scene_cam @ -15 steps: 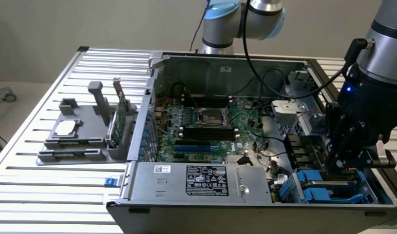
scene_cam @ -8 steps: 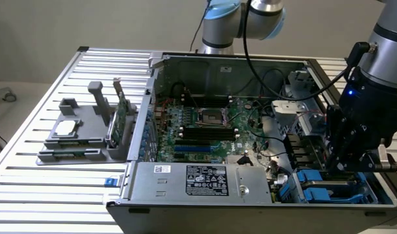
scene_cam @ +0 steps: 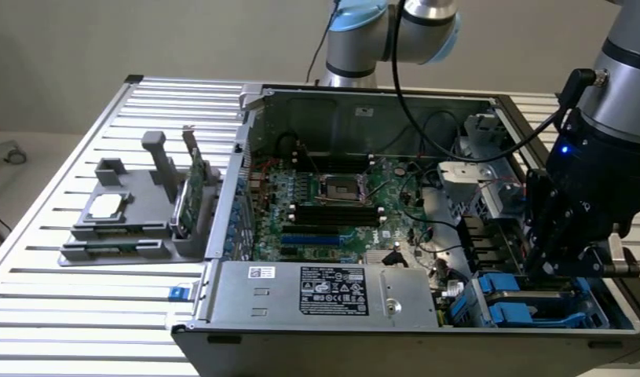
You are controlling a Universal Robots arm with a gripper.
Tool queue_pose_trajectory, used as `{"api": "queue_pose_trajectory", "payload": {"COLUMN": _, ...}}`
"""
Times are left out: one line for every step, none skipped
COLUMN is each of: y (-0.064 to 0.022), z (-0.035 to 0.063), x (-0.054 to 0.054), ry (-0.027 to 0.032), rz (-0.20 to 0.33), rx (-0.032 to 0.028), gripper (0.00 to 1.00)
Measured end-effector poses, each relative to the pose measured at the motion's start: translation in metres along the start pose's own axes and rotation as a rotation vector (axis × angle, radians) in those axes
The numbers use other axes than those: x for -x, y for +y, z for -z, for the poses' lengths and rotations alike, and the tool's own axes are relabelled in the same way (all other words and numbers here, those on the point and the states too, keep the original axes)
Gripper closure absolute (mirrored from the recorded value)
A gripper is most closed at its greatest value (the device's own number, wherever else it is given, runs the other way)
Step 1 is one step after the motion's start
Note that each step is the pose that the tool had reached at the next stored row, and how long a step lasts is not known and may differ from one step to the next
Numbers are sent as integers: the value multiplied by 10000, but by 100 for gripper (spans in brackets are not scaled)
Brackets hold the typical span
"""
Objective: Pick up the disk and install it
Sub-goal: 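Insert the second disk wire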
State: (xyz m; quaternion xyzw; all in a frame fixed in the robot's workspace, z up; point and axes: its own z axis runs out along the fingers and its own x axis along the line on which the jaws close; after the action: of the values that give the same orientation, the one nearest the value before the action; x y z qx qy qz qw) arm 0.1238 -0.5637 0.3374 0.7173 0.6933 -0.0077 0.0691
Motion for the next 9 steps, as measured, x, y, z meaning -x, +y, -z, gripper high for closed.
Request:
{"api": "queue_pose_trajectory", "payload": {"y": 0, "z": -1, "x": 0, "ry": 7, "rz": 3, "rx": 1, "gripper": 83}}
{"api": "queue_pose_trajectory", "payload": {"y": 0, "z": -2, "x": 0, "ry": 13, "rz": 7, "rx": 1, "gripper": 83}}
{"api": "queue_pose_trajectory", "payload": {"y": 0, "z": -2, "x": 0, "ry": 18, "rz": 11, "rx": 1, "gripper": 83}}
{"api": "queue_pose_trajectory", "payload": {"y": 0, "z": -2, "x": 0, "ry": 23, "rz": 14, "rx": 1, "gripper": 83}}
{"api": "queue_pose_trajectory", "payload": {"y": 0, "z": -2, "x": 0, "ry": 26, "rz": 18, "rx": 1, "gripper": 83}}
{"api": "queue_pose_trajectory", "payload": {"y": 0, "z": -3, "x": 0, "ry": 30, "rz": 22, "rx": 2, "gripper": 83}}
{"api": "queue_pose_trajectory", "payload": {"y": 0, "z": -3, "x": 0, "ry": 34, "rz": 26, "rx": 2, "gripper": 83}}
{"api": "queue_pose_trajectory", "payload": {"y": 0, "z": -3, "x": 0, "ry": 35, "rz": 29, "rx": 2, "gripper": 83}}
{"api": "queue_pose_trajectory", "payload": {"y": 0, "z": -3, "x": 0, "ry": 37, "rz": 33, "rx": 3, "gripper": 83}}
